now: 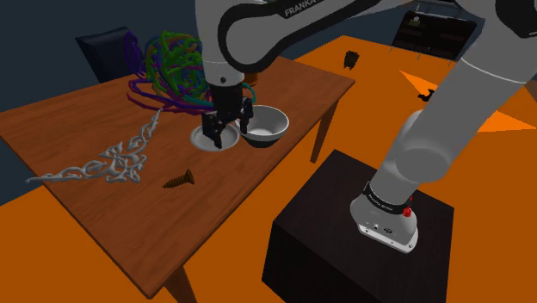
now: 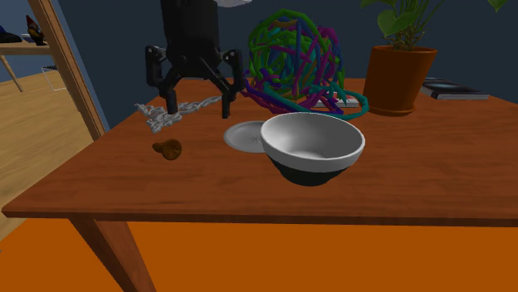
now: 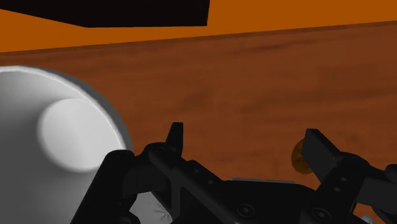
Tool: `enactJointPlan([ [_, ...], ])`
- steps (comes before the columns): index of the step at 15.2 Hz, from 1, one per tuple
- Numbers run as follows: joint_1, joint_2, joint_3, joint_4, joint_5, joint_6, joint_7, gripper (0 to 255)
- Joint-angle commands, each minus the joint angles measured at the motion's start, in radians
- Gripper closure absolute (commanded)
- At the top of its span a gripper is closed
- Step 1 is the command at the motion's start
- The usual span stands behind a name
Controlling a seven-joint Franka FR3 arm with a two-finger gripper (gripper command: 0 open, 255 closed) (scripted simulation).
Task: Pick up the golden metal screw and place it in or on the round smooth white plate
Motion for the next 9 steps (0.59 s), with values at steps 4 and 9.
enactJointPlan([
  [4, 0.031, 0.211, 0.037, 0.150, -0.077, 0.055, 0.136, 0],
  [9, 0.093, 0.417, 0.036, 0.329, -0.161, 0.072, 0.254, 0],
])
